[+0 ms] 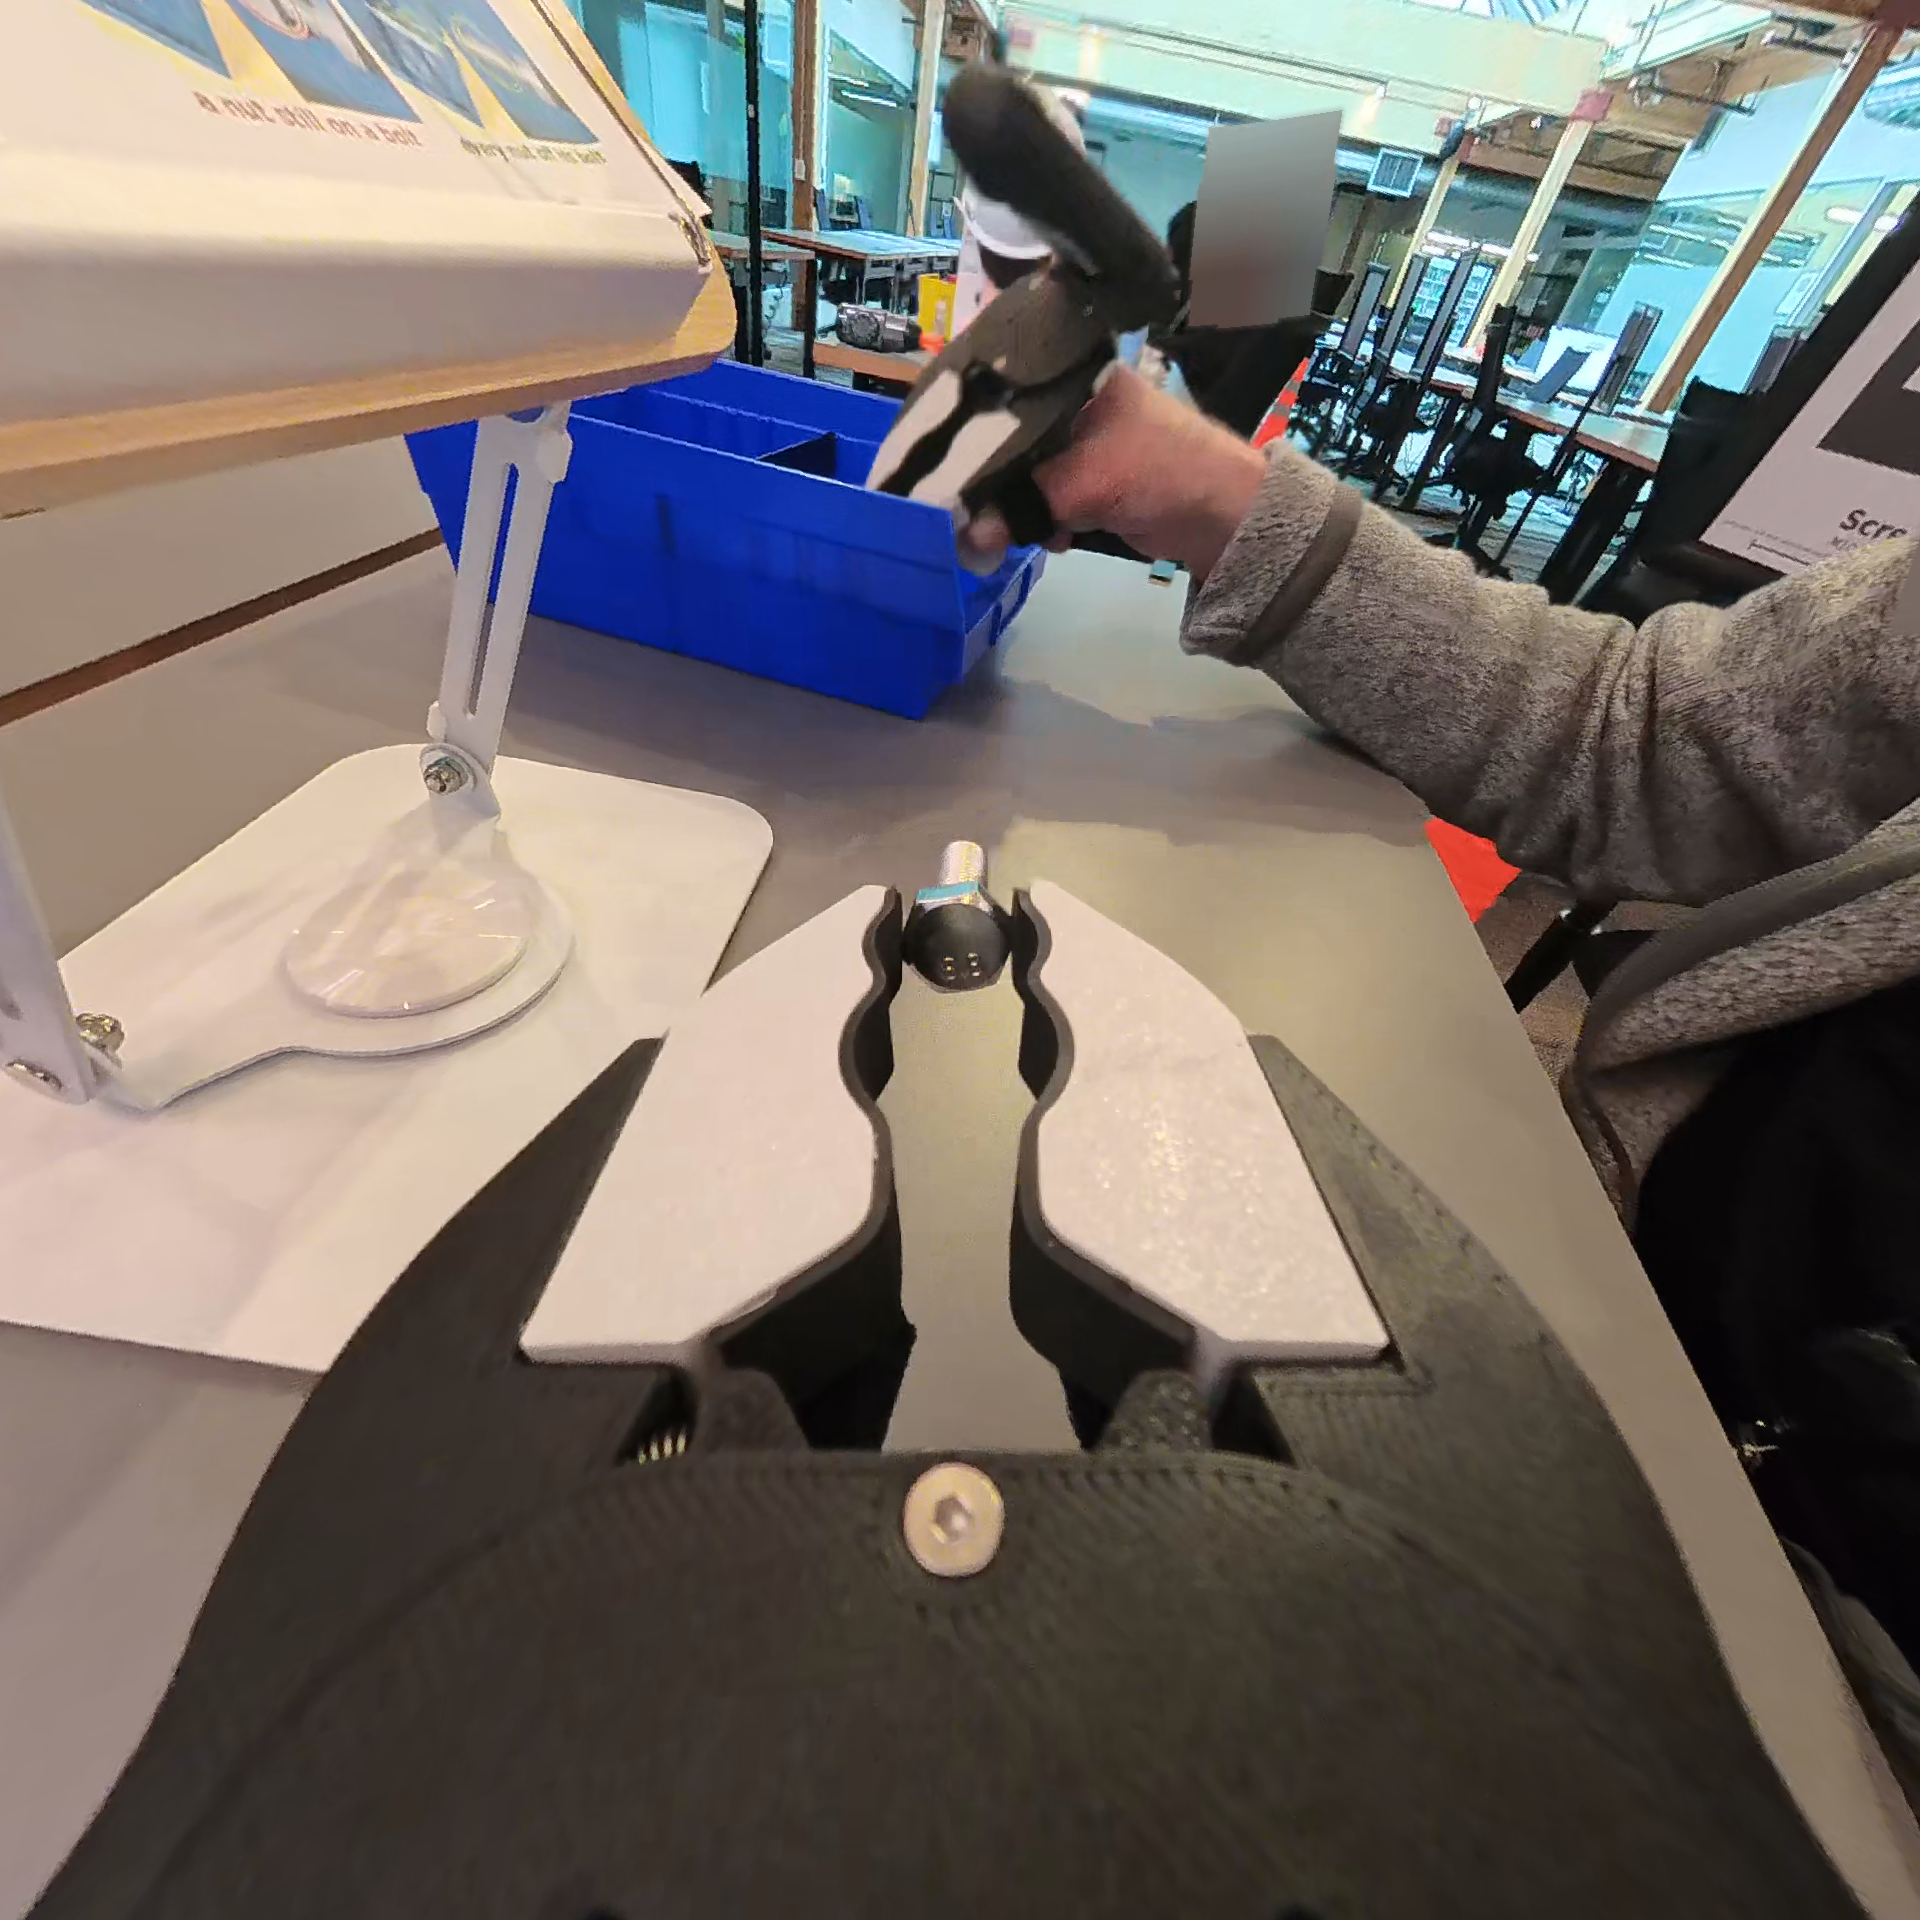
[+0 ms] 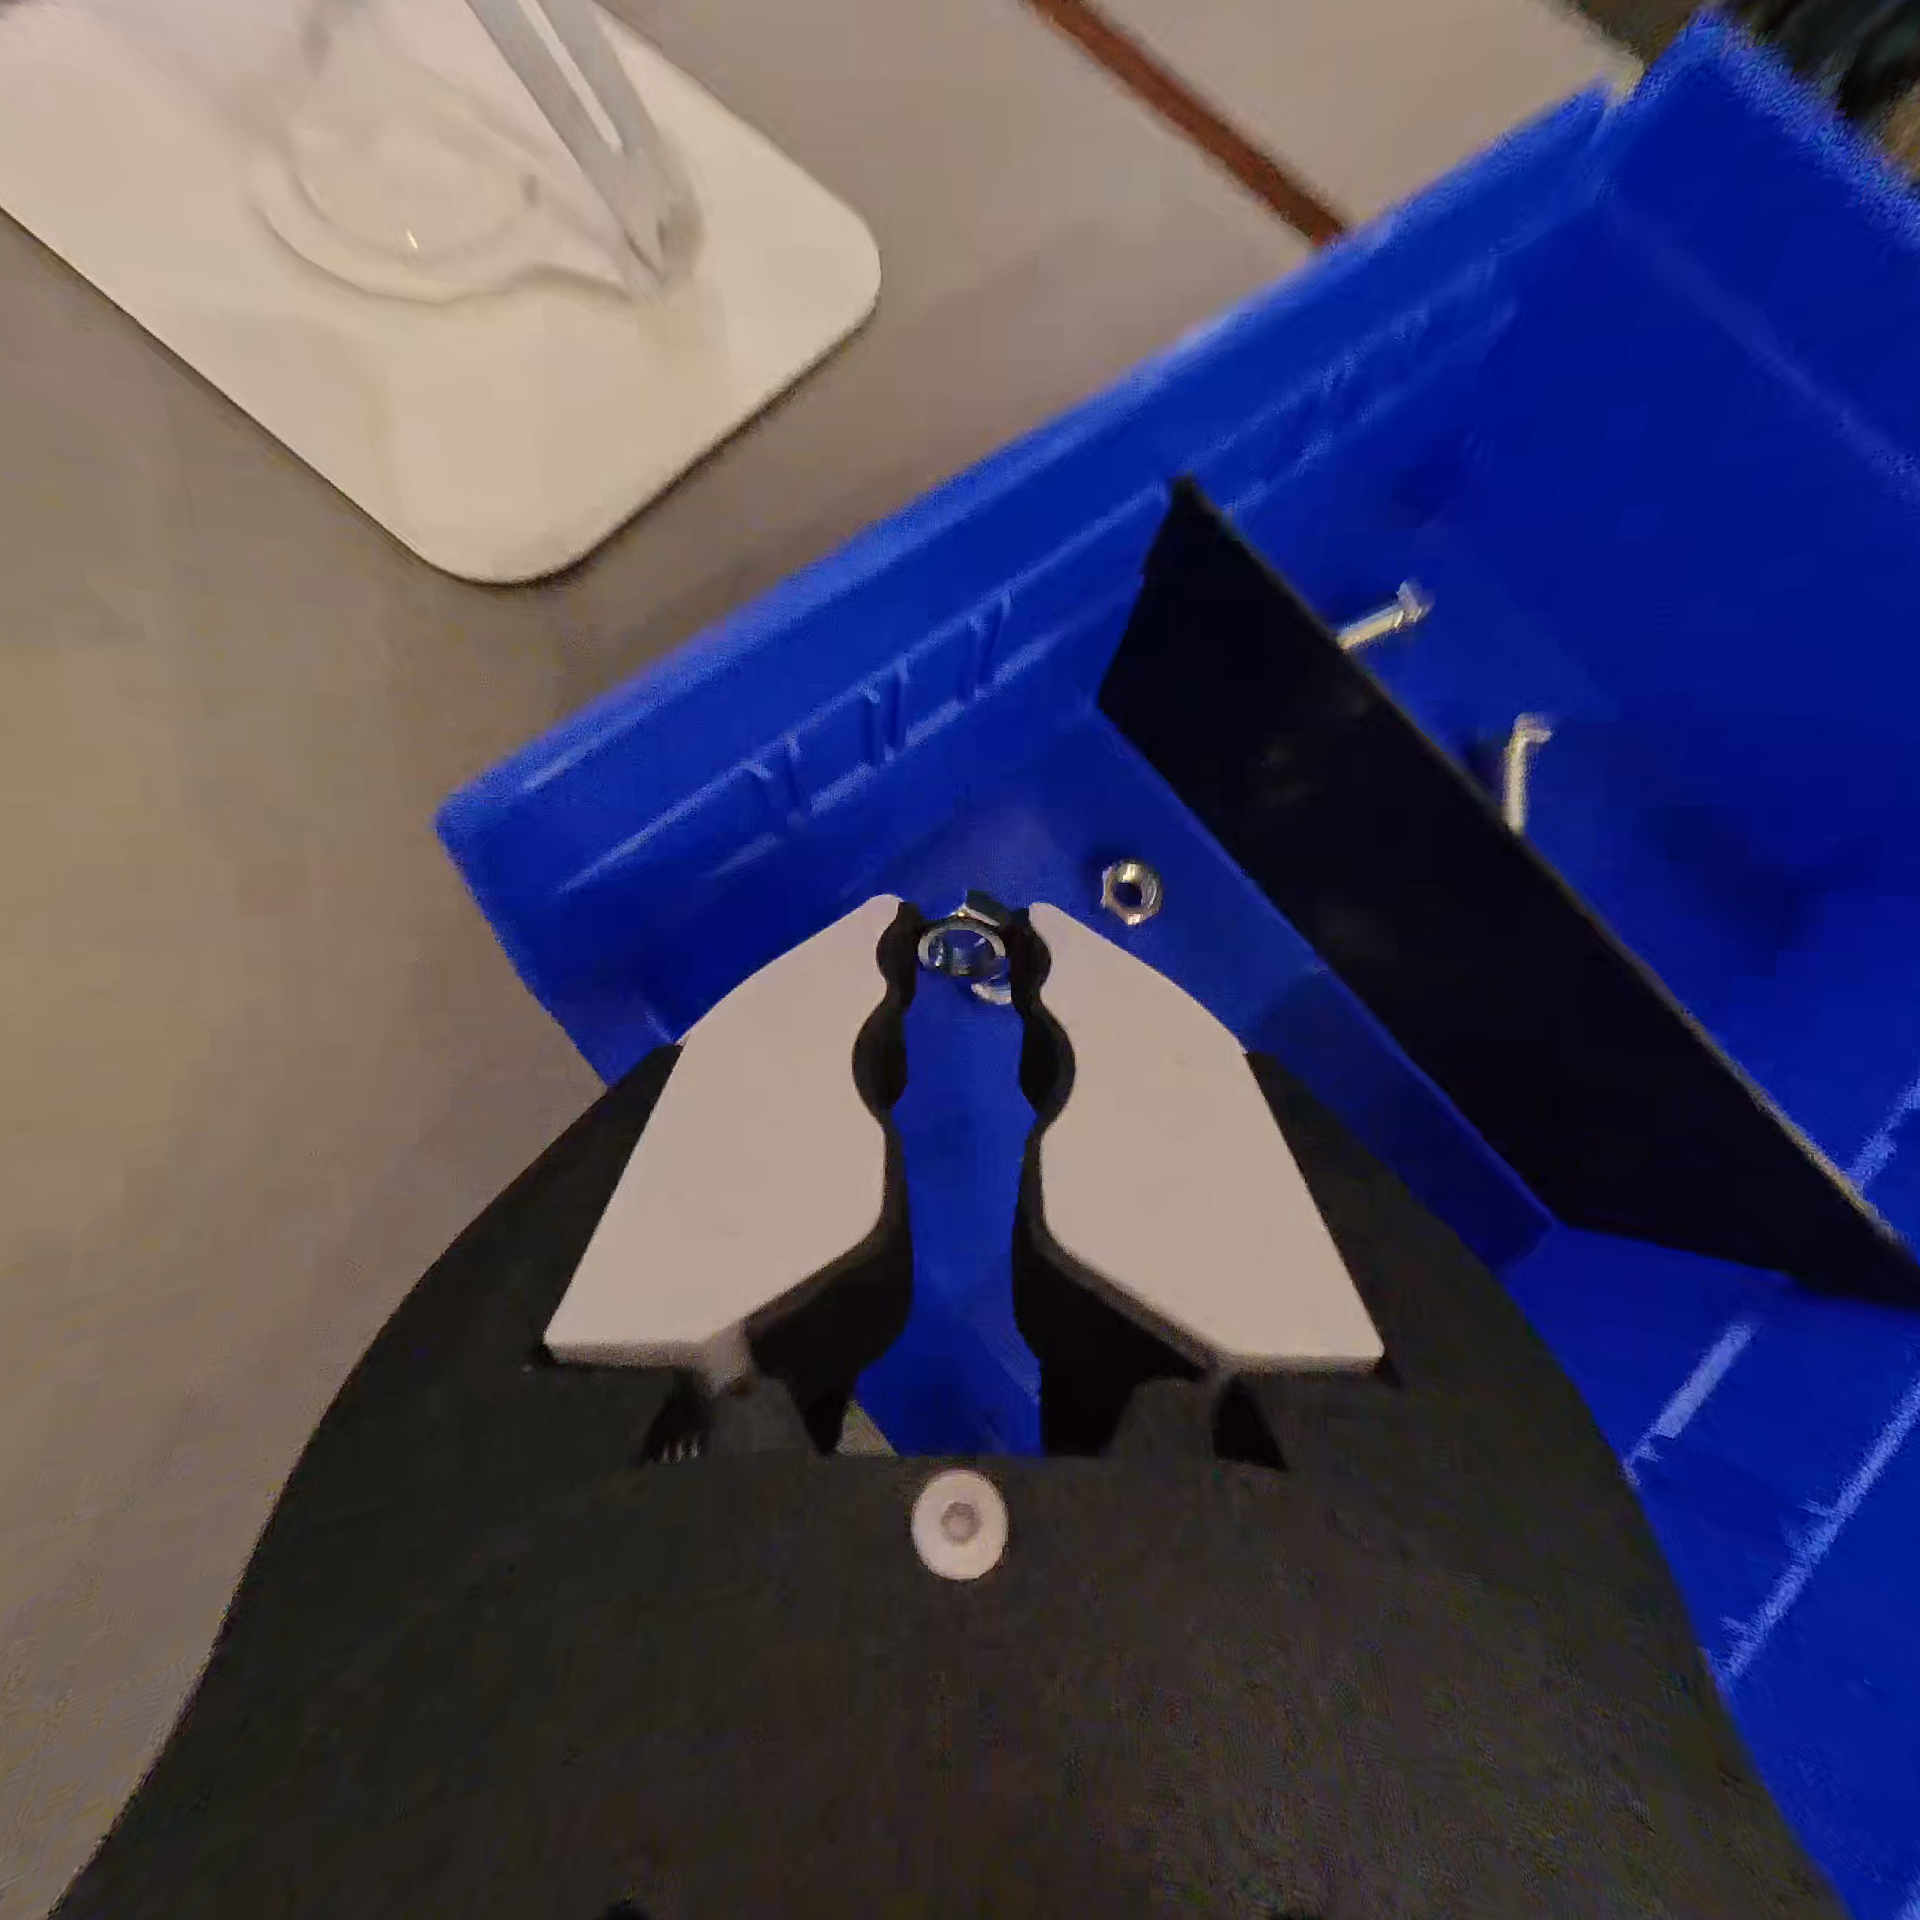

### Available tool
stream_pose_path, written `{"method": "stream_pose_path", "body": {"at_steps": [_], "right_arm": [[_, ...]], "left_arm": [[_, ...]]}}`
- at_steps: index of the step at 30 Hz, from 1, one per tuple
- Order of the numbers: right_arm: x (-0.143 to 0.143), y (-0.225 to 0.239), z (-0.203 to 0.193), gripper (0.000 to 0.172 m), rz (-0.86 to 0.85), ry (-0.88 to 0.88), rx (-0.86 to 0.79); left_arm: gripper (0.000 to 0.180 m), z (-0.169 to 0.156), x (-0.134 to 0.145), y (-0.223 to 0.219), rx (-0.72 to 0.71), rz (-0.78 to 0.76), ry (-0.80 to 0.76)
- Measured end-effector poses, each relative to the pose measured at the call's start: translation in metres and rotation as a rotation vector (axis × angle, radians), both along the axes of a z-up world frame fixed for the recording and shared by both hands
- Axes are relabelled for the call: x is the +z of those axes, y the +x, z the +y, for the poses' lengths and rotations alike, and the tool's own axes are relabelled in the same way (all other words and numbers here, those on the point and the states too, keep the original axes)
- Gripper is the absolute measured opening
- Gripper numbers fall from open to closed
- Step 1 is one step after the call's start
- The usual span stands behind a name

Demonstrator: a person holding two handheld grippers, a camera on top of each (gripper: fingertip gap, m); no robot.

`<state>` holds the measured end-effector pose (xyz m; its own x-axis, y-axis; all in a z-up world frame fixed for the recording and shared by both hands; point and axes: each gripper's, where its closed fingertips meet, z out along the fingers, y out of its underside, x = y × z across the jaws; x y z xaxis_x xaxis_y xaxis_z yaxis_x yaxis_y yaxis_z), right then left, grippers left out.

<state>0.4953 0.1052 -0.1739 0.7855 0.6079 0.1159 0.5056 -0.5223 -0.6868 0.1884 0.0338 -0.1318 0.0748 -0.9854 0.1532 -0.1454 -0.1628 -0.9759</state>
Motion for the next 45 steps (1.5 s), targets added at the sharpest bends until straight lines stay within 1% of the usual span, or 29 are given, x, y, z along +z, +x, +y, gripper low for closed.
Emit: {"method": "stream_pose_path", "body": {"at_steps": [1,2,4,5,8,10,12,13,15,17,19,23,25,27,28,31,35,36,37,39,45], "right_arm": [[-0.009,0.006,0.004,0.019,-0.010,-0.029,-0.025],[-0.011,0.008,0.008,0.018,-0.002,-0.027,-0.041],[-0.019,0.014,0.009,0.018,-0.007,-0.090,-0.073],[-0.020,0.017,0.010,0.018,-0.016,-0.094,-0.082],[-0.014,0.022,0.015,0.035,0.006,-0.073,-0.108],[-0.001,0.026,0.017,0.037,0.021,-0.022,-0.130],[0.028,0.023,0.011,0.034,0.018,0.095,-0.124],[0.048,0.011,0.004,0.028,0.044,0.166,-0.082],[0.084,-0.036,-0.019,0.024,0.173,0.248,0.079],[0.104,-0.089,-0.046,0.021,0.308,0.235,0.250],[0.115,-0.140,-0.070,0.021,0.426,0.209,0.410],[0.111,-0.226,-0.108,0.024,0.652,0.053,0.658],[0.102,-0.253,-0.115,0.025,0.740,-0.035,0.714],[0.094,-0.267,-0.117,0.030,0.792,-0.111,0.745],[0.090,-0.270,-0.116,0.033,0.810,-0.139,0.746],[0.089,-0.274,-0.117,0.031,0.908,-0.207,0.760],[0.083,-0.279,-0.118,0.024,0.926,-0.242,0.771],[0.084,-0.280,-0.118,0.015,0.934,-0.236,0.778],[0.084,-0.280,-0.118,0.010,0.934,-0.234,0.779],[0.085,-0.279,-0.121,0.009,0.940,-0.248,0.795],[0.090,-0.278,-0.119,0.008,0.893,-0.161,0.782]], "left_arm": [[0.019,0.000,0.000,0.000,0.001,0.003,0.004],[0.019,0.000,0.000,0.001,0.002,0.004,0.006],[0.019,0.000,-0.001,0.002,-0.001,0.004,0.000],[0.019,0.000,-0.001,0.002,-0.002,0.003,-0.002],[0.019,0.000,-0.001,0.003,-0.006,0.004,-0.003],[0.019,-0.001,-0.001,0.003,-0.006,0.004,-0.001],[0.019,-0.002,0.002,0.004,-0.010,-0.008,0.012],[0.019,-0.003,0.005,0.004,-0.011,-0.020,0.026],[0.019,-0.006,0.010,0.005,-0.014,-0.036,0.060],[0.019,-0.009,0.014,0.009,-0.011,-0.046,0.096],[0.019,-0.017,0.021,0.015,-0.031,-0.065,0.143],[0.019,-0.030,0.023,0.026,-0.034,-0.026,0.296],[0.019,-0.034,0.026,0.030,-0.019,-0.022,0.350],[0.019,-0.038,0.029,0.031,-0.017,-0.023,0.388],[0.019,-0.038,0.031,0.030,-0.009,-0.028,0.402],[0.019,-0.040,0.036,0.028,-0.021,-0.057,0.414],[0.019,-0.048,0.037,0.030,-0.057,-0.054,0.441],[0.019,-0.048,0.036,0.031,-0.049,-0.042,0.456],[0.019,-0.049,0.037,0.031,-0.049,-0.044,0.467],[0.019,-0.051,0.038,0.032,-0.058,-0.050,0.460],[0.020,-0.048,0.040,0.033,-0.031,-0.058,0.467]]}}
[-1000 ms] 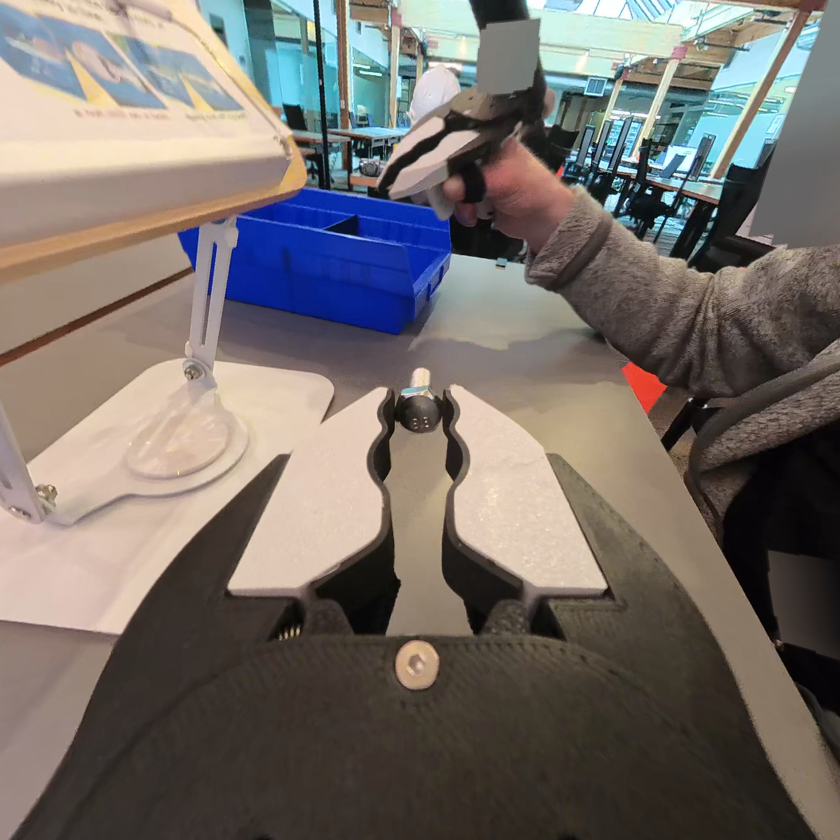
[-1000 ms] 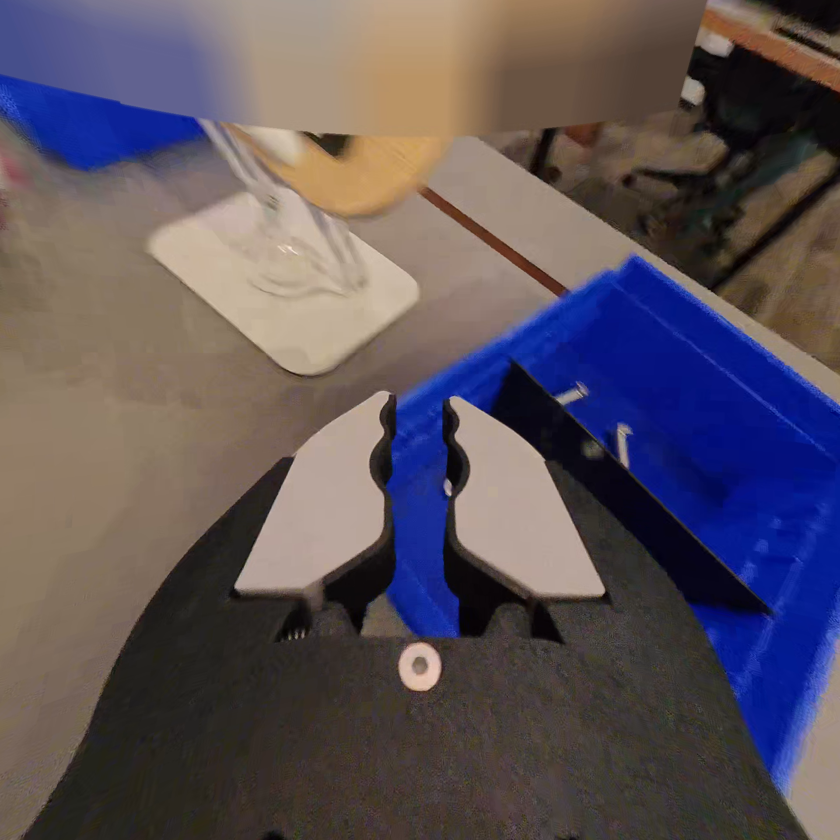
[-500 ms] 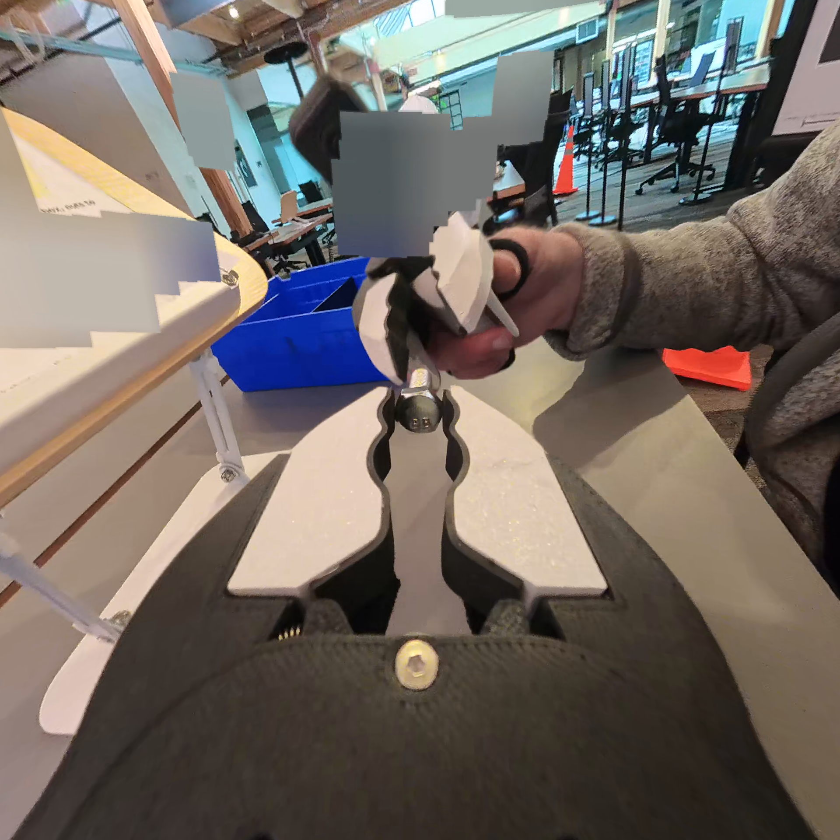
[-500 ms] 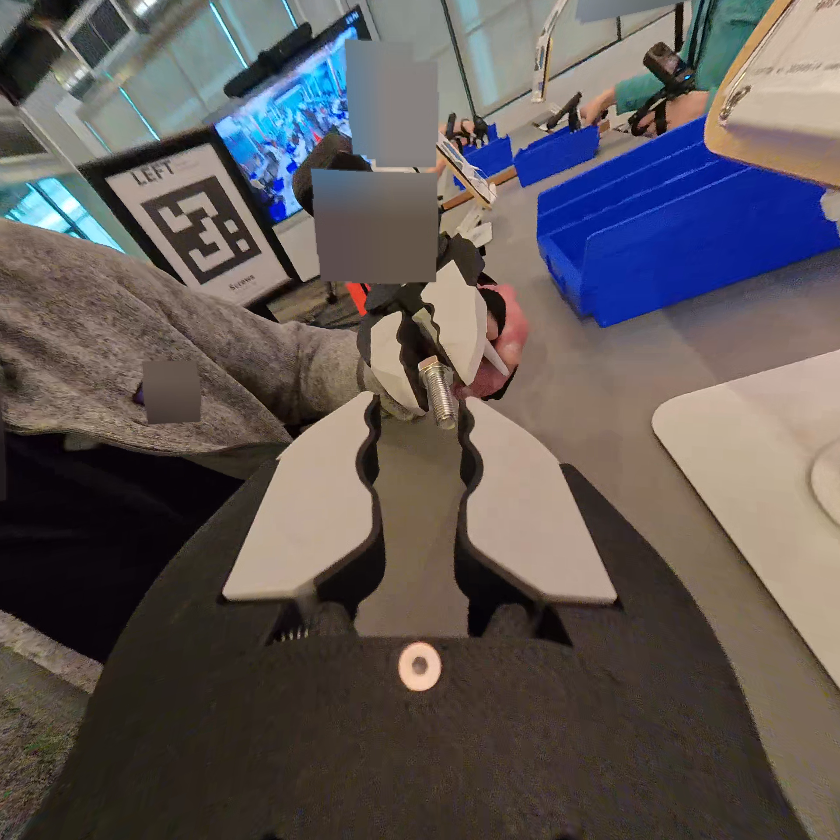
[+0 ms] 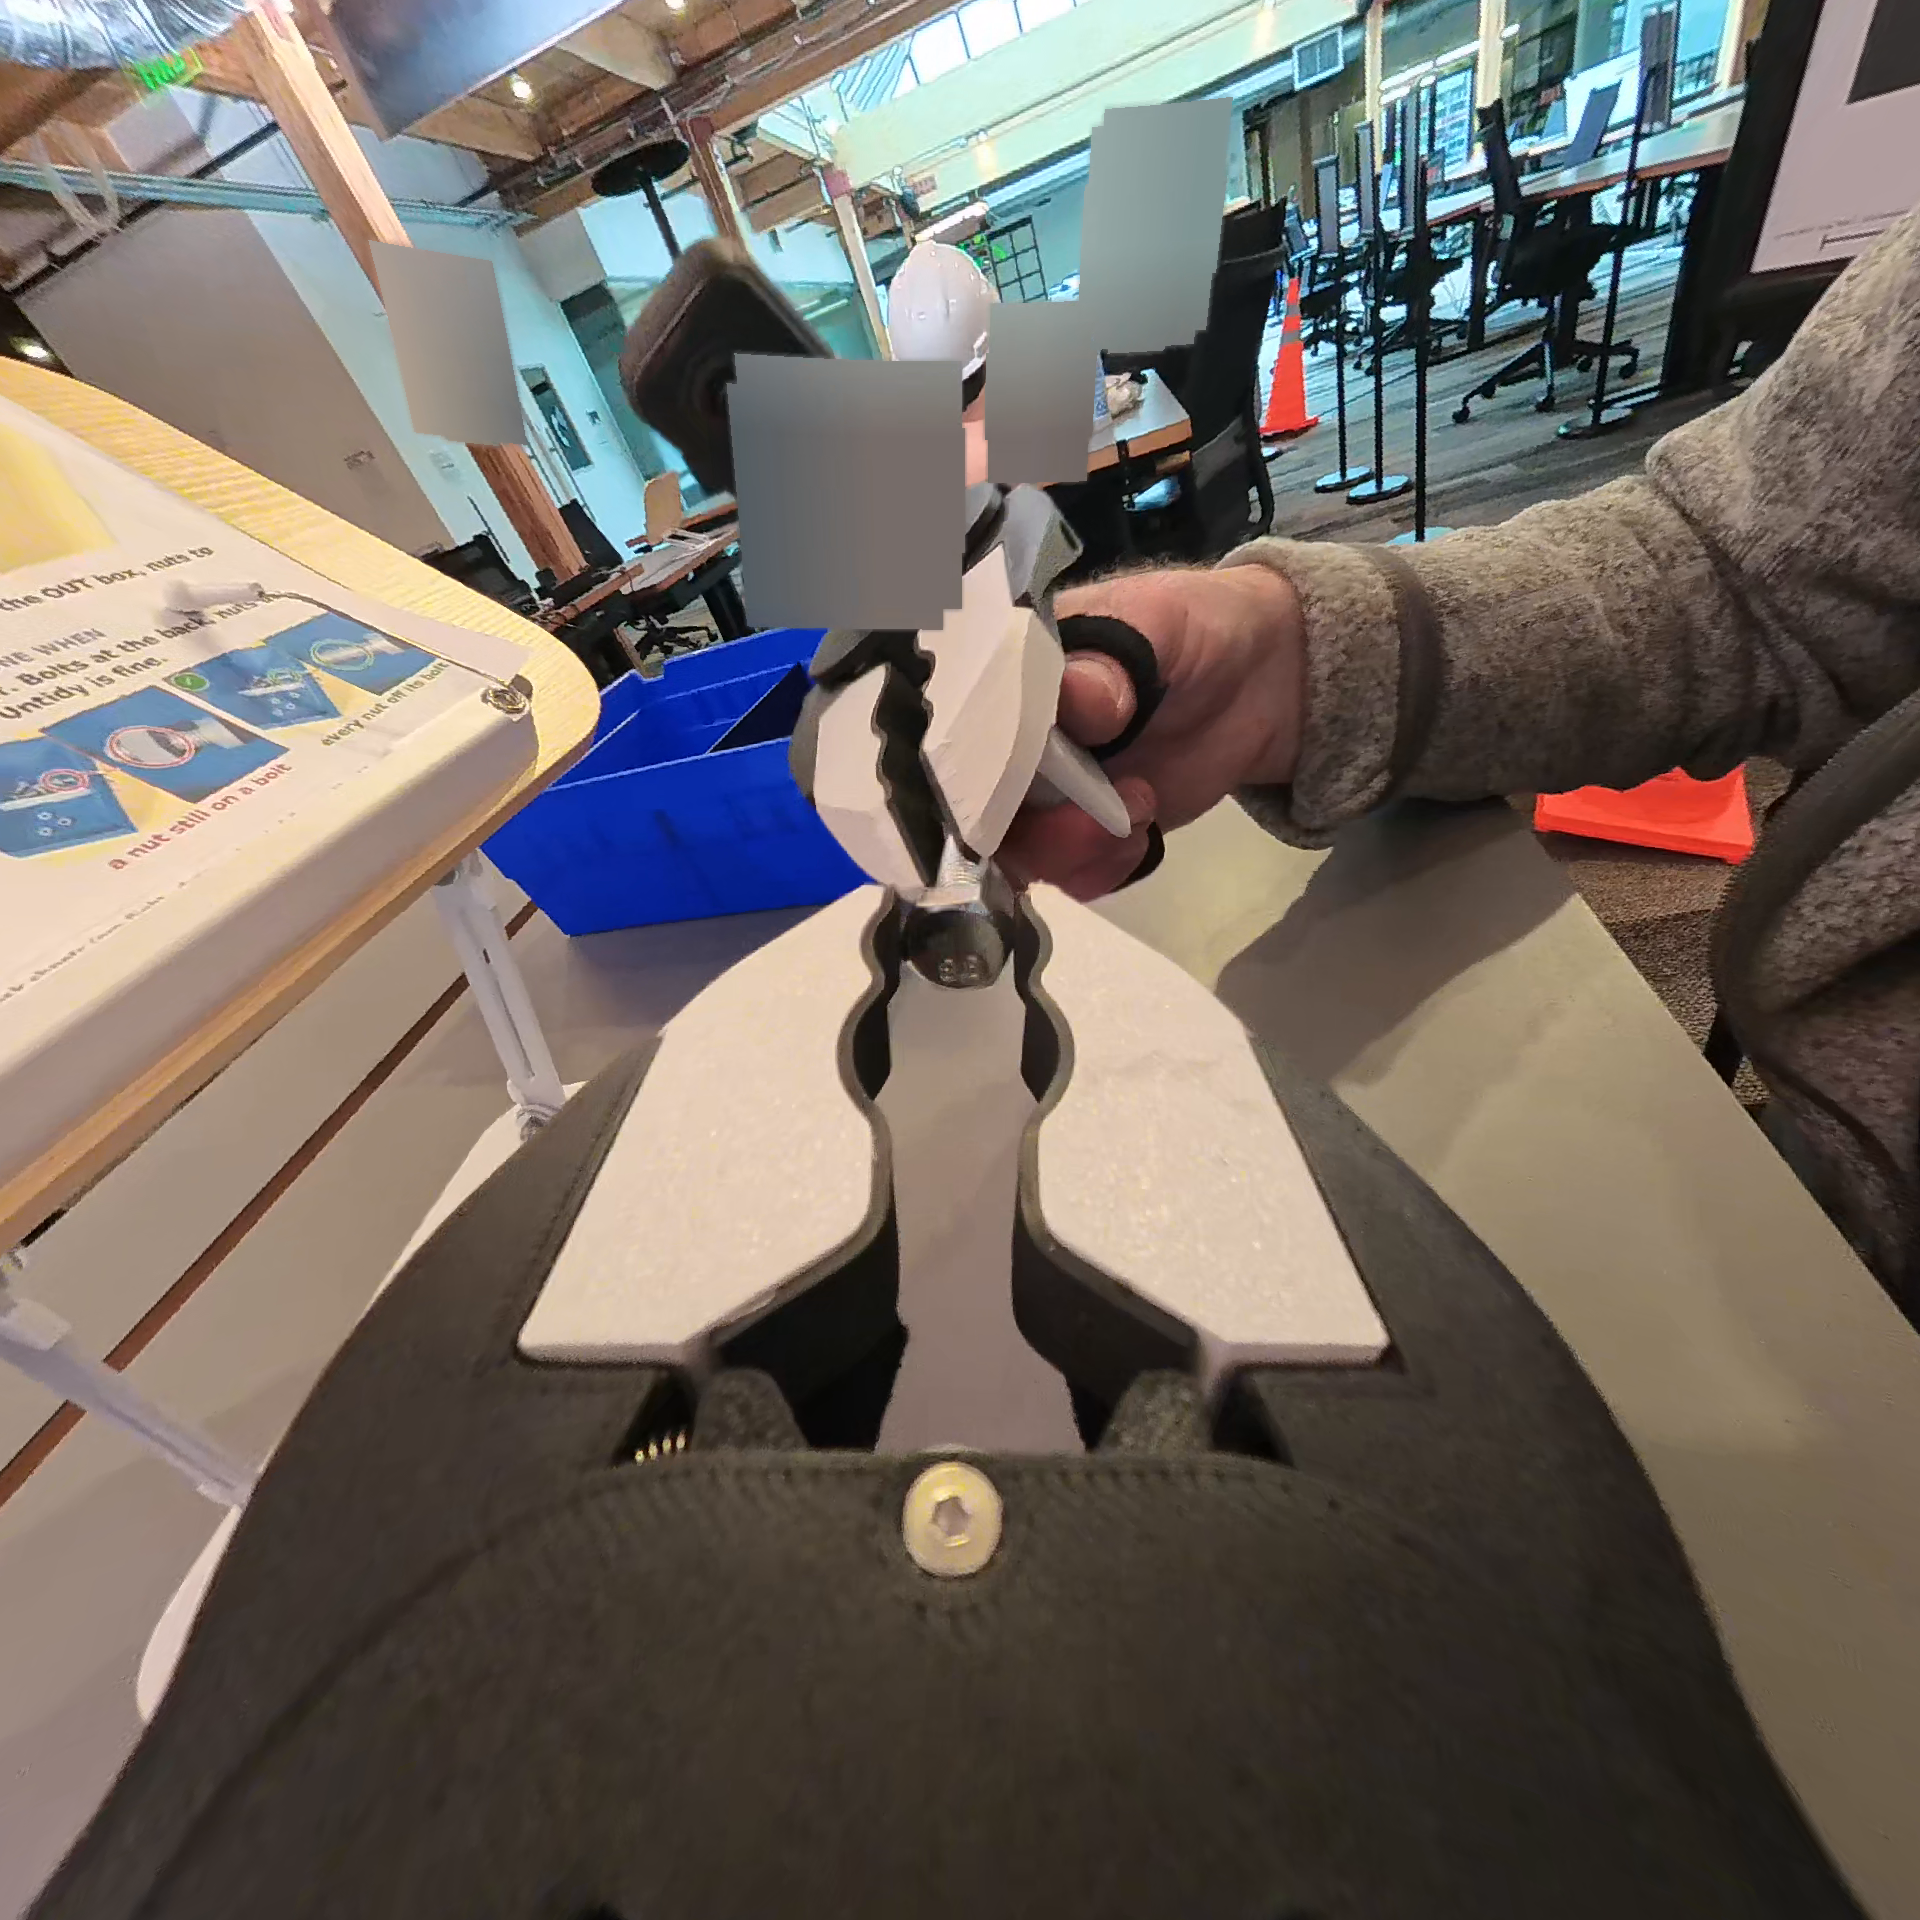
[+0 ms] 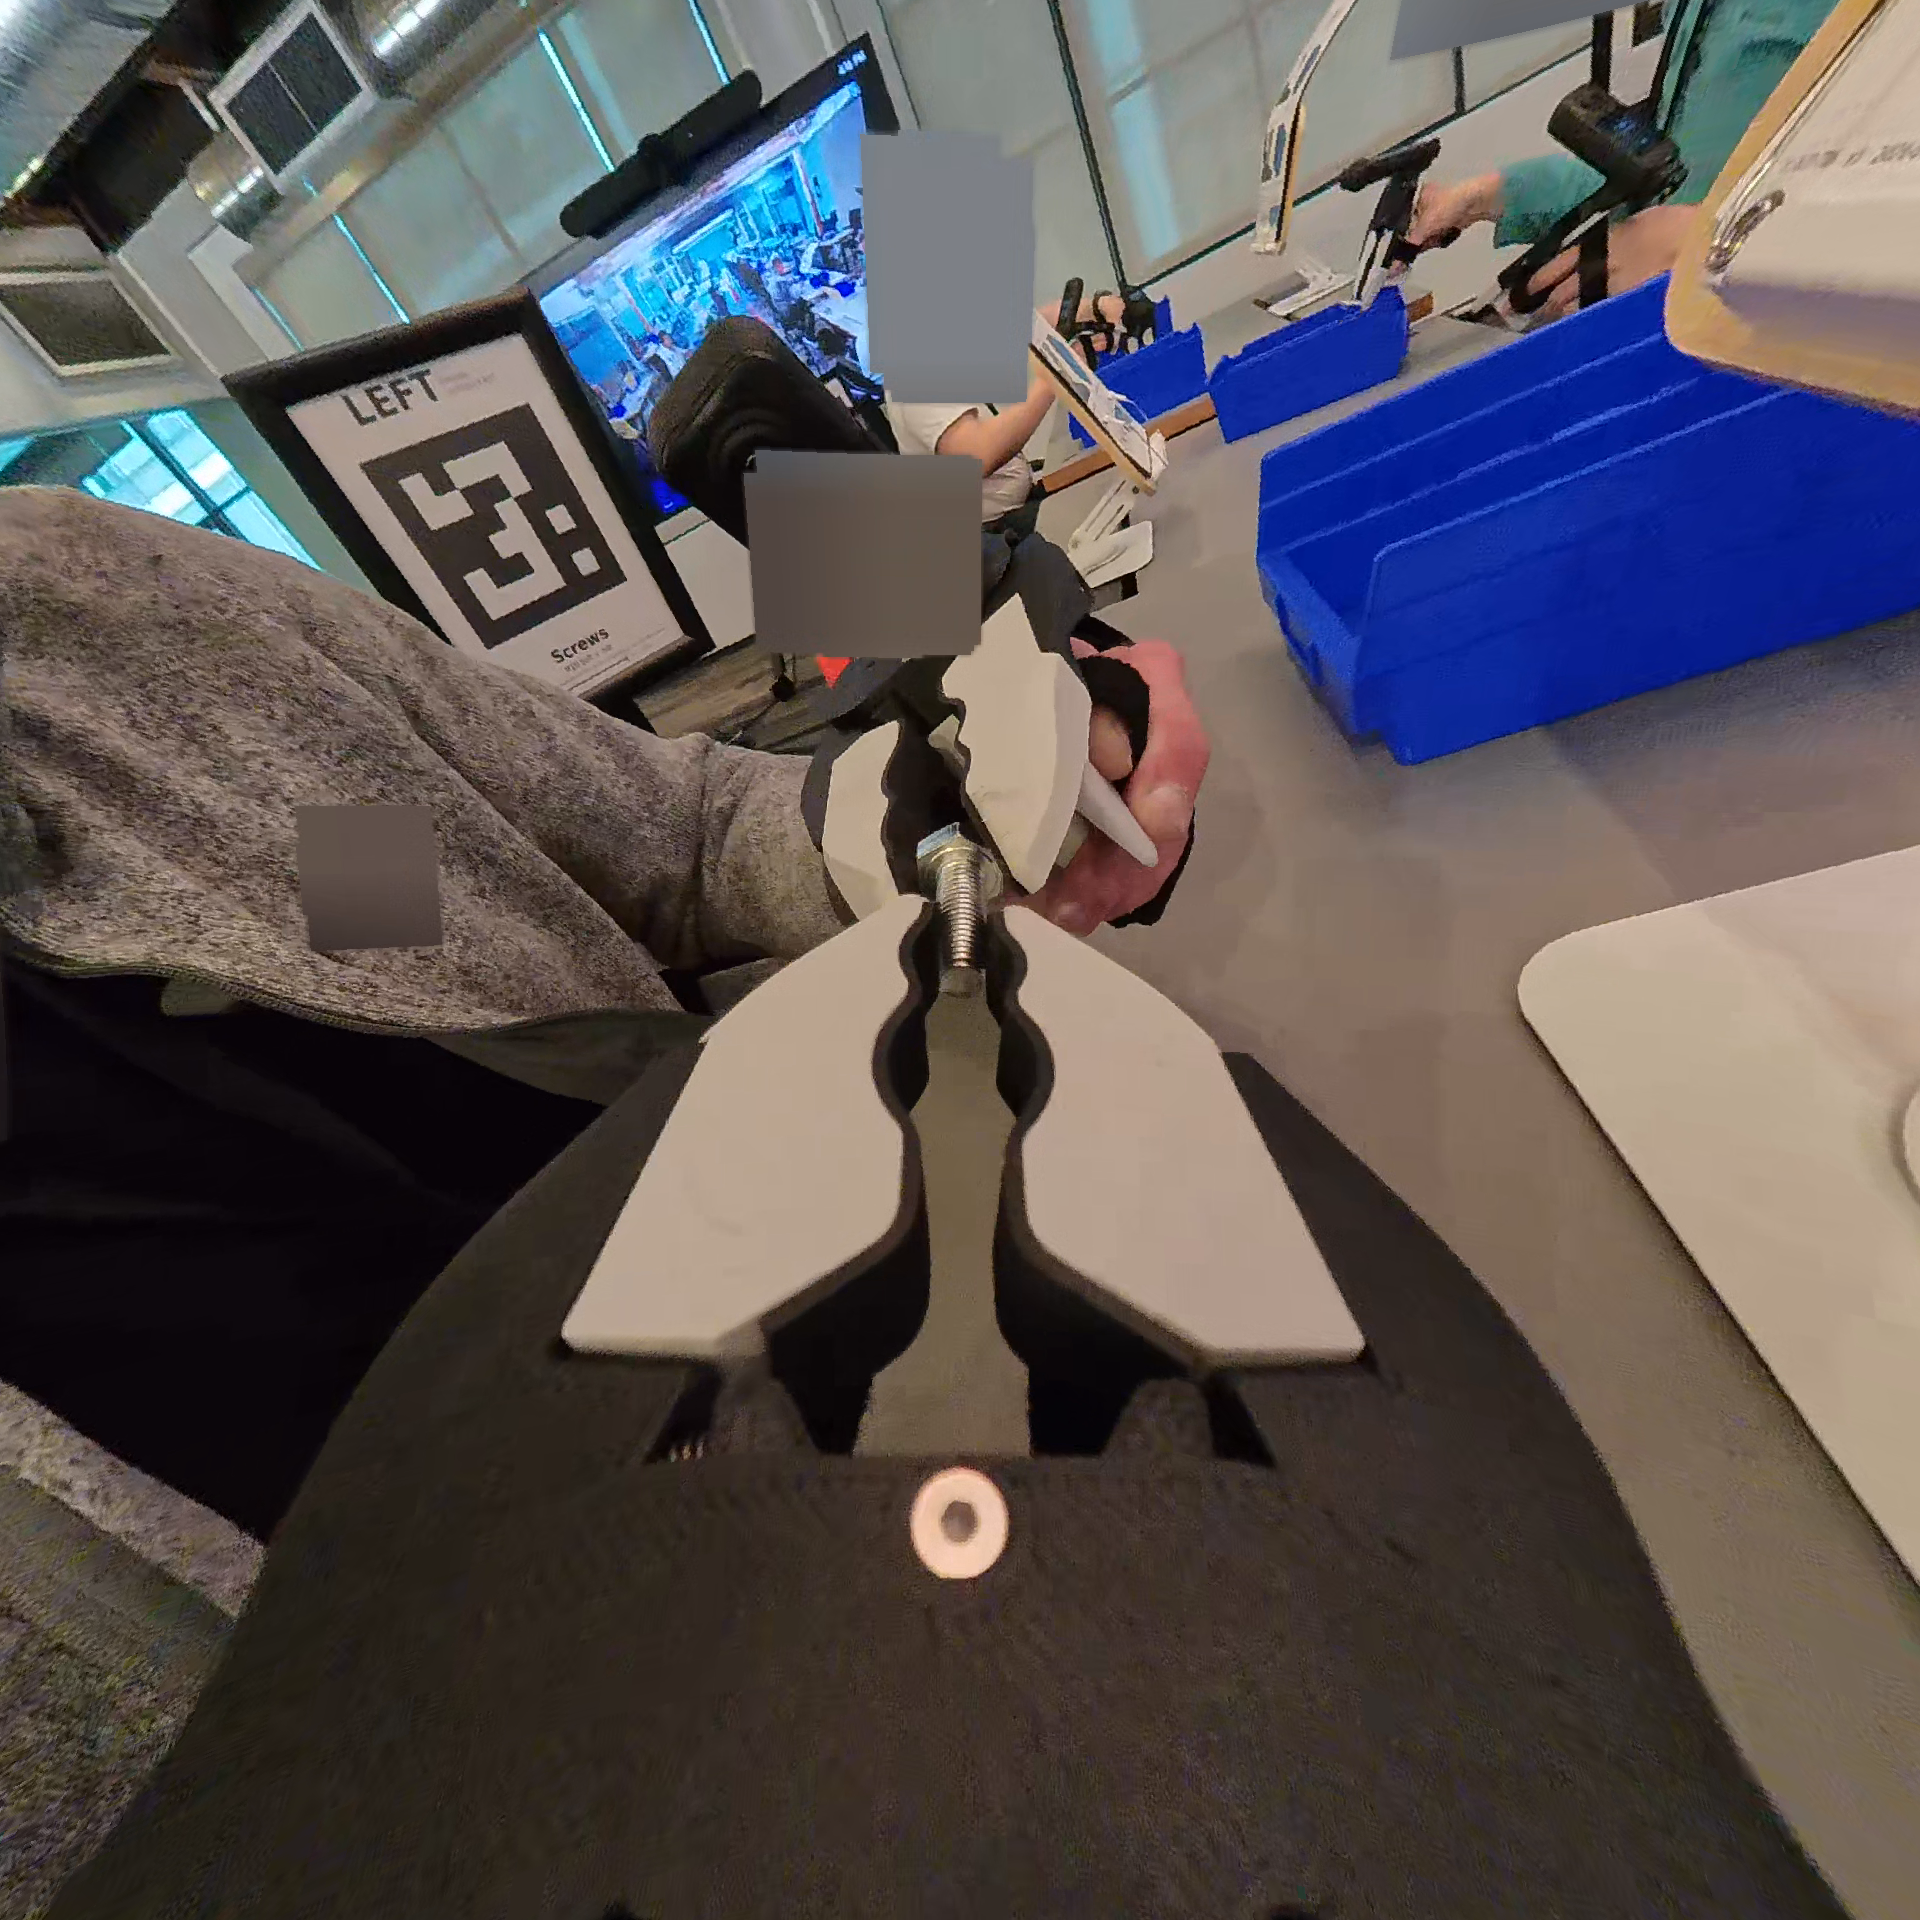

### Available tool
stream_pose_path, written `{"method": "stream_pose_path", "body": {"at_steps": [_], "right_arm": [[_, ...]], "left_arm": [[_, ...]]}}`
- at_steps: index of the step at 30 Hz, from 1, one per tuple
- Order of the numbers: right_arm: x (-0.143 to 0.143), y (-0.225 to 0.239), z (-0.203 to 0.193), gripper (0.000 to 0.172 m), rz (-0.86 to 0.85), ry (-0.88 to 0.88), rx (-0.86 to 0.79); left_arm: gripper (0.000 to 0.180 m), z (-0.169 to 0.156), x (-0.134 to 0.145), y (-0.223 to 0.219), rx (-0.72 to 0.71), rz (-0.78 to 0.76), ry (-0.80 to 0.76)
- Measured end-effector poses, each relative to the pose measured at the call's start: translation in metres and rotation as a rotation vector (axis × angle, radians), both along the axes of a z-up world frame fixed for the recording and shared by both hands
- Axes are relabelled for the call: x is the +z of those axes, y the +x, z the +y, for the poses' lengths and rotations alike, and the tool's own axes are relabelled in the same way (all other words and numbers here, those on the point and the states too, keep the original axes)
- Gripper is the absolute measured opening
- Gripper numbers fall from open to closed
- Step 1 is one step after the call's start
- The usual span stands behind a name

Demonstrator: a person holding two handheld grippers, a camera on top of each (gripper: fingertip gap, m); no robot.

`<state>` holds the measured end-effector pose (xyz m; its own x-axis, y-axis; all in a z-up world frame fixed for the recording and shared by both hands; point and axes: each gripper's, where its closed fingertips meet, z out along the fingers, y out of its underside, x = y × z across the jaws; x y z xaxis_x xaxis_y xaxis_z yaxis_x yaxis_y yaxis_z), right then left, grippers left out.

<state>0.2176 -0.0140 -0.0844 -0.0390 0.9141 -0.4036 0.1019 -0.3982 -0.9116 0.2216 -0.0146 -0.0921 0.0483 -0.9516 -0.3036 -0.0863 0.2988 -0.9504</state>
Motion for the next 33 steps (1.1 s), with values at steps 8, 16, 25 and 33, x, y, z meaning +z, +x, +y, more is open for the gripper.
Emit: {"method": "stream_pose_path", "body": {"at_steps": [8,16,25,33], "right_arm": [[0.025,0.028,0.006,0.008,0.010,0.117,-0.099],[0.063,0.210,0.113,0.008,-0.384,0.391,-0.776],[-0.030,0.321,0.228,0.009,-0.914,0.144,-0.893],[-0.093,0.341,0.269,0.010,-1.104,-0.013,-0.834]], "left_arm": [[0.036,0.010,0.000,-0.004,0.025,-0.025,-0.051],[0.000,0.022,-0.015,-0.004,0.064,0.015,-0.119],[0.000,0.028,-0.022,0.003,0.087,0.038,-0.139],[0.000,0.036,-0.027,0.001,0.096,0.045,-0.175]]}}
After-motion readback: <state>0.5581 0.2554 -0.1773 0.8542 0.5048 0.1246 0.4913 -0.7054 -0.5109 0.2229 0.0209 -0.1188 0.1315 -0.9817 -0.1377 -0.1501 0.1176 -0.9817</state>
